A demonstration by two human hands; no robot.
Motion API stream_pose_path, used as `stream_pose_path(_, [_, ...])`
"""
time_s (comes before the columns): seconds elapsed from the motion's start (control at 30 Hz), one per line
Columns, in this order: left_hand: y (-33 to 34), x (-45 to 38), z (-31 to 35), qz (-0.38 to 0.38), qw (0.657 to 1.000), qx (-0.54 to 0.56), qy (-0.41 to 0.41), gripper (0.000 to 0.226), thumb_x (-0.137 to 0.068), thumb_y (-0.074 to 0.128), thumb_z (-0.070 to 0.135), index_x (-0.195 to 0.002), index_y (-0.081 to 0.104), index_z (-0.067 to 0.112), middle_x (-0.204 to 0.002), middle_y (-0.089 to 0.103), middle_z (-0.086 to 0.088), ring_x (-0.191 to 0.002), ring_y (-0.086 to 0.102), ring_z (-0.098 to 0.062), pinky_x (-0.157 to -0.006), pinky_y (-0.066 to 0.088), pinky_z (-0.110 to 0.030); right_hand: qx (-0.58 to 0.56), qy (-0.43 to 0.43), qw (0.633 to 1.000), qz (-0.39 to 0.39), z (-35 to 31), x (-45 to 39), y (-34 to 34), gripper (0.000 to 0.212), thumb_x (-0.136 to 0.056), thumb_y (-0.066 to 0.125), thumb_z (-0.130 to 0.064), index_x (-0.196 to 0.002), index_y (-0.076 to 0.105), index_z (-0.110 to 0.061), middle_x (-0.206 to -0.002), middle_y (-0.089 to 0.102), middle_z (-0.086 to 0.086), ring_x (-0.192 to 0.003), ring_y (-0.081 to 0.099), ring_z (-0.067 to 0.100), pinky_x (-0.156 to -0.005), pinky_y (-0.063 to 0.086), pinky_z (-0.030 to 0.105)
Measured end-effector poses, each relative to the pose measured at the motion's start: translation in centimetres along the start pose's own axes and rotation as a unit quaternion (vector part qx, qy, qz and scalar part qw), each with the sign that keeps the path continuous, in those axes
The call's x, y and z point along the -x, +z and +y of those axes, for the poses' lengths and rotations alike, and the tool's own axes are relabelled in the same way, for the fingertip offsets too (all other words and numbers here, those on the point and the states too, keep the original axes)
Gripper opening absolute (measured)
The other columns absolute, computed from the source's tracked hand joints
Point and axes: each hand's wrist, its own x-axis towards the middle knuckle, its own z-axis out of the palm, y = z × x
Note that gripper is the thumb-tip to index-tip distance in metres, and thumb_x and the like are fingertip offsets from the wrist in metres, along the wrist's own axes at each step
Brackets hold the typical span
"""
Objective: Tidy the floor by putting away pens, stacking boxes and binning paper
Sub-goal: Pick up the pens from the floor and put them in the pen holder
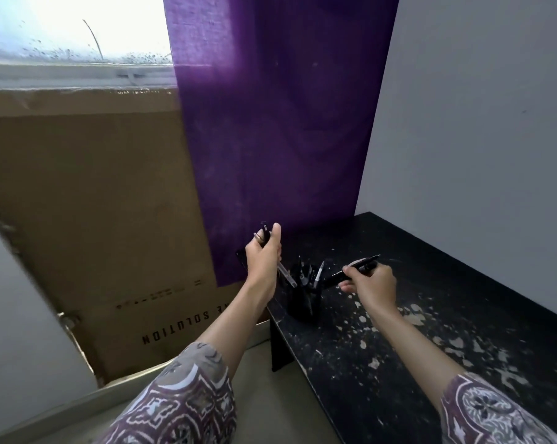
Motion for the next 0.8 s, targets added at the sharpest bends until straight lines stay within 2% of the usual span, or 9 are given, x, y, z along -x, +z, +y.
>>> stream_pose_path(0.2, [0.7, -3.7, -1.5, 0.025, 0.997, 0.068, 0.007, 0.052, -0.088, 0.059, 0.034, -0.047, 0.031, 0.018, -0.043, 0.029, 0.007, -0.049, 0.03, -0.009, -0.059, 0.033, -0.025, 0.062, -0.039, 0.997, -0.016, 2.1, -3.0, 2.5, 0.012, -0.087, 0.061, -0.013, -0.082, 0.065, -0.003, -0.062, 0.067, 0.009, -0.059, 0.067, 0.018, -0.071, 0.056, 0.032])
stream_pose_path(0.33, [1.6, -5.2, -2.3, -0.002, 0.997, 0.074, 0.015, 0.056, -0.088, 0.056, 0.036, -0.041, 0.034, 0.015, -0.041, 0.033, 0.004, -0.047, 0.033, -0.01, -0.06, 0.034, -0.027, 0.106, -0.07, 0.991, -0.039, 3.1, -4.1, 3.9, 0.016, -0.088, 0.058, -0.013, -0.078, 0.063, 0.0, -0.064, 0.067, 0.013, -0.056, 0.063, 0.016, -0.053, 0.049, 0.014])
stream_pose_path(0.37, [1.9, -5.5, -2.6, -0.014, 0.998, 0.066, 0.016, 0.056, -0.088, 0.055, 0.036, -0.041, 0.035, 0.015, -0.041, 0.033, 0.004, -0.047, 0.034, -0.01, -0.061, 0.035, -0.027, 0.12, -0.075, 0.989, -0.046, 3.3, -4.4, 4.3, 0.018, -0.088, 0.057, -0.012, -0.077, 0.062, 0.001, -0.065, 0.067, 0.015, -0.057, 0.063, 0.018, -0.051, 0.047, 0.014])
stream_pose_path(0.5, [2.5, -6.6, -4.4, -0.073, 0.997, -0.005, 0.021, 0.053, -0.088, 0.056, 0.03, -0.042, 0.036, 0.015, -0.041, 0.035, 0.005, -0.048, 0.034, -0.011, -0.064, 0.037, -0.027, 0.163, -0.087, 0.979, -0.081, 4.2, -5.3, 5.3, 0.021, -0.087, 0.057, -0.01, -0.075, 0.061, 0.006, -0.069, 0.066, 0.02, -0.063, 0.064, 0.03, -0.058, 0.051, 0.03])
stream_pose_path(0.6, [2.5, -7.4, -6.2, -0.101, 0.992, -0.07, 0.006, 0.051, -0.09, 0.053, 0.026, -0.043, 0.036, 0.014, -0.044, 0.036, 0.003, -0.051, 0.037, -0.013, -0.069, 0.039, -0.029, 0.187, -0.089, 0.971, -0.117, 4.4, -5.7, 5.8, 0.014, -0.087, 0.058, -0.01, -0.076, 0.06, -0.002, -0.065, 0.062, 0.007, -0.054, 0.059, 0.016, -0.046, 0.043, 0.01])
stream_pose_path(0.67, [2.3, -7.7, -7.5, -0.112, 0.984, -0.136, 0.008, 0.049, -0.093, 0.049, 0.026, -0.048, 0.037, 0.014, -0.048, 0.035, 0.002, -0.052, 0.038, -0.011, -0.067, 0.039, -0.028, 0.201, -0.101, 0.964, -0.143, 4.5, -5.8, 5.9, 0.013, -0.086, 0.058, -0.008, -0.073, 0.058, -0.009, -0.064, 0.06, 0.001, -0.056, 0.058, 0.012, -0.045, 0.041, 0.008])
stream_pose_path(0.73, [1.8, -8.0, -8.7, -0.131, 0.965, -0.226, 0.009, 0.048, -0.095, 0.045, 0.033, -0.052, 0.041, 0.014, -0.049, 0.036, 0.002, -0.048, 0.038, -0.006, -0.059, 0.037, -0.023, 0.207, -0.115, 0.96, -0.149, 4.5, -6.0, 5.9, 0.009, -0.084, 0.061, -0.008, -0.076, 0.058, -0.01, -0.066, 0.061, 0.003, -0.06, 0.06, 0.015, -0.046, 0.043, 0.01])
stream_pose_path(0.77, [1.5, -8.1, -9.2, -0.145, 0.952, -0.269, 0.006, 0.048, -0.094, 0.044, 0.042, -0.054, 0.046, 0.015, -0.051, 0.04, 0.002, -0.051, 0.043, -0.006, -0.06, 0.039, -0.024, 0.204, -0.122, 0.96, -0.146, 4.5, -6.1, 5.8, 0.005, -0.083, 0.064, -0.01, -0.081, 0.058, -0.01, -0.068, 0.061, 0.004, -0.061, 0.06, 0.015, -0.047, 0.043, 0.011])
stream_pose_path(0.8, [1.1, -8.3, -9.8, -0.154, 0.936, -0.317, 0.0, 0.048, -0.09, 0.042, 0.052, -0.058, 0.051, 0.019, -0.057, 0.048, 0.0, -0.063, 0.052, -0.009, -0.068, 0.044, -0.03, 0.201, -0.134, 0.961, -0.137, 4.5, -6.2, 5.7, 0.008, -0.082, 0.065, -0.012, -0.086, 0.059, -0.011, -0.071, 0.061, 0.005, -0.063, 0.06, 0.015, -0.05, 0.043, 0.011])
